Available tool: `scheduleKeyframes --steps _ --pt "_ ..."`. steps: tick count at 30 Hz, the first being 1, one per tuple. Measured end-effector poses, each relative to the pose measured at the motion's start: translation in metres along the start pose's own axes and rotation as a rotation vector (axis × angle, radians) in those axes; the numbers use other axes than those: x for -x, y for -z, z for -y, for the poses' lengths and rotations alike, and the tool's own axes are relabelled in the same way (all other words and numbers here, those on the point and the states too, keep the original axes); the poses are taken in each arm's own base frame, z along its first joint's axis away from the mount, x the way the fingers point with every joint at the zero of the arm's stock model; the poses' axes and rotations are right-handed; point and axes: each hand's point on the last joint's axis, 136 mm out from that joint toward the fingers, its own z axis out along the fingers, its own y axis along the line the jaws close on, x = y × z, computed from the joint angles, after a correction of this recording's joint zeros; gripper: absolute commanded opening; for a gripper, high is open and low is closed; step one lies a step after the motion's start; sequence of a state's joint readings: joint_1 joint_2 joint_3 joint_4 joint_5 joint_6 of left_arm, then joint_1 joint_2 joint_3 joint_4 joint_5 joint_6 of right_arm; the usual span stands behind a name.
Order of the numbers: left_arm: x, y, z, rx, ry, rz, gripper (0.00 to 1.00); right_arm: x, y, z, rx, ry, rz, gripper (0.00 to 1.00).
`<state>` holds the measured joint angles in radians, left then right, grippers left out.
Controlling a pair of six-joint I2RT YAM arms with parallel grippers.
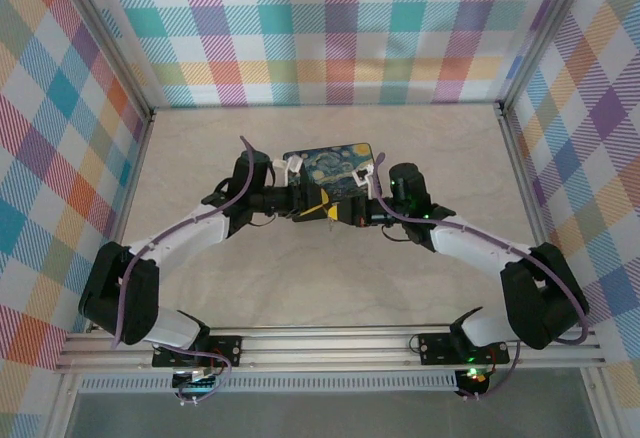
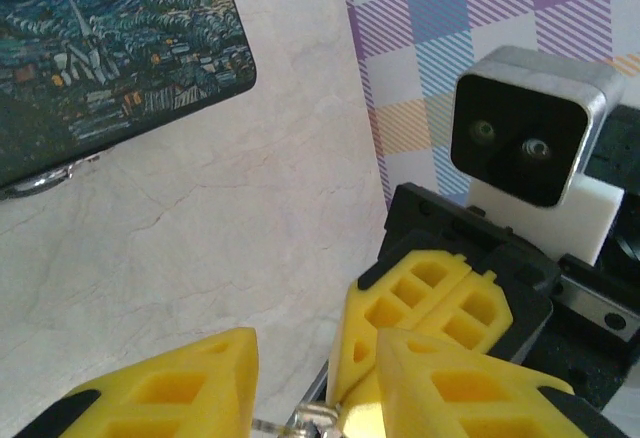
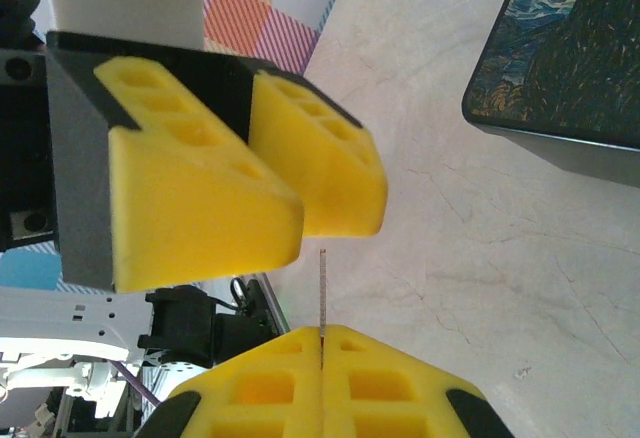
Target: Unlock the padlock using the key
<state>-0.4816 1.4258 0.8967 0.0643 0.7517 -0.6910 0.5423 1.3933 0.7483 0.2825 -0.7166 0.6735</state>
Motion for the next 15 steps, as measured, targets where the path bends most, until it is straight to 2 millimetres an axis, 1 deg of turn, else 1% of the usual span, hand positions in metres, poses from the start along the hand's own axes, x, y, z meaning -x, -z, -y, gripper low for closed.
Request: scheduleKeyframes --steps 4,8,15 --pt "-0.0052 0.0034 -0.0011 0.002 0.002 -0.001 0.35 0.0023 -0.0025 0.002 0.005 -0.009 0.006 0.03" --pt "-0.0047 0.0057 0.0027 -0.005 -0.006 0.005 0.34 0.0046 -0.0026 -0.0005 0.015 -0.006 0.013 0.04" --pt "-0.004 0.0057 0.0036 -0.008 -0.007 0.008 0.31 0.0071 -0.0025 -0.0036 0.028 0.004 0.021 0.04"
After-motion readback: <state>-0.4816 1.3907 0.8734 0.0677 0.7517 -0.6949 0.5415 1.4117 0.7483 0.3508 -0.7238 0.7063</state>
